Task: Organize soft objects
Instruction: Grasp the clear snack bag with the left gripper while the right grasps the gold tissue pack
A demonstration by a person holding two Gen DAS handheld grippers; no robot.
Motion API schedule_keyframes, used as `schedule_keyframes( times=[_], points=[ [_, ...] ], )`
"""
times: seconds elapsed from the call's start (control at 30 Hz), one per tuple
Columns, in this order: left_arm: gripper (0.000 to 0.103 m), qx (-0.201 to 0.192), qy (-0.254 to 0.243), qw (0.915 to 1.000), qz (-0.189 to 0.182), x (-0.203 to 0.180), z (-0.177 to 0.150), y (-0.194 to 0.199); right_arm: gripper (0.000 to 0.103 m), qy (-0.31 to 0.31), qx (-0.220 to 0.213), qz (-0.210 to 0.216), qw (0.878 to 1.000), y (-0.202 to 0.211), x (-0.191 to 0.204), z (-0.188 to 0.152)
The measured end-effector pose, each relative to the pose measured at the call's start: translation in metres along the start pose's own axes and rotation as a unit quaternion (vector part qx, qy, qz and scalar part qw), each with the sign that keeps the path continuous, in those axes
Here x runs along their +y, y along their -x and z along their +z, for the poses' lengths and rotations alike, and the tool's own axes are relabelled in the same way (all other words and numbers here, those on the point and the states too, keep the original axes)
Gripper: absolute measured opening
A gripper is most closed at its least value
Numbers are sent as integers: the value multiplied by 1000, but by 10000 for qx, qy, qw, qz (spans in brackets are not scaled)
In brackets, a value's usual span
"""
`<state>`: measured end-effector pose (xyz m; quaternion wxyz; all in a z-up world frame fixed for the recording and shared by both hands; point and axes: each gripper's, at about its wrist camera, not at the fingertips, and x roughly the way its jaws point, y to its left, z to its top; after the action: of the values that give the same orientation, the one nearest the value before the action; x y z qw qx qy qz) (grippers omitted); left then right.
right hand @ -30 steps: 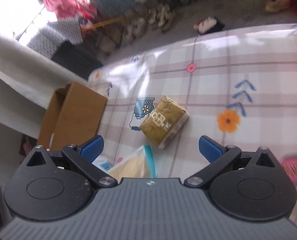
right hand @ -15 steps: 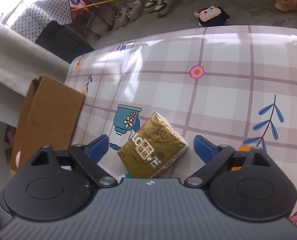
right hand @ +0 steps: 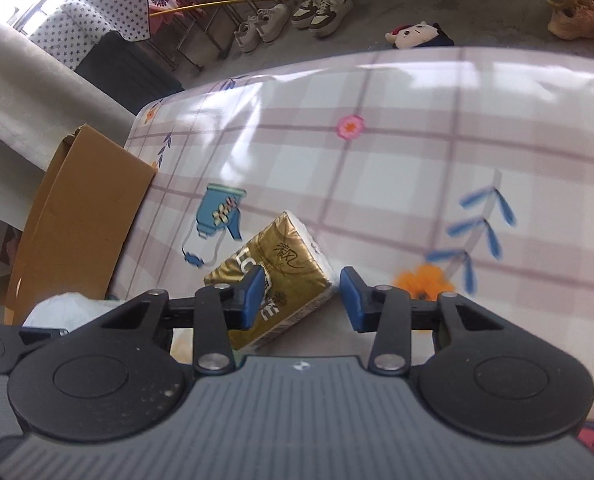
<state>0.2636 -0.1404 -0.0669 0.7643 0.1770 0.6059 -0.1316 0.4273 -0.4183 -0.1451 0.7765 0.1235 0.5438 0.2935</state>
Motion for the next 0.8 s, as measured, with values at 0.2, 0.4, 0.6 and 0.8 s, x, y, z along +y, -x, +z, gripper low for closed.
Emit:
schedule_keyframes(
  times=[0.2, 0.4, 0.6, 0.8],
  points=[
    [44, -74, 33, 9999, -67, -24, -12, 23, 38, -169, 2, -25, 9999, 28, -24, -33],
    [43, -293, 290, 9985, -350, -49, -43, 57, 37, -202, 21, 25, 9998, 59, -39, -81],
    [43, -563, 921, 9906, -837, -64, -91, 78, 37, -62, 29, 97, 9999, 91, -46, -137],
    [43, -919, 1496, 9776, -1159, -72, -134, 71, 37, 293, 143, 126, 9994, 121, -45, -185]
  ],
)
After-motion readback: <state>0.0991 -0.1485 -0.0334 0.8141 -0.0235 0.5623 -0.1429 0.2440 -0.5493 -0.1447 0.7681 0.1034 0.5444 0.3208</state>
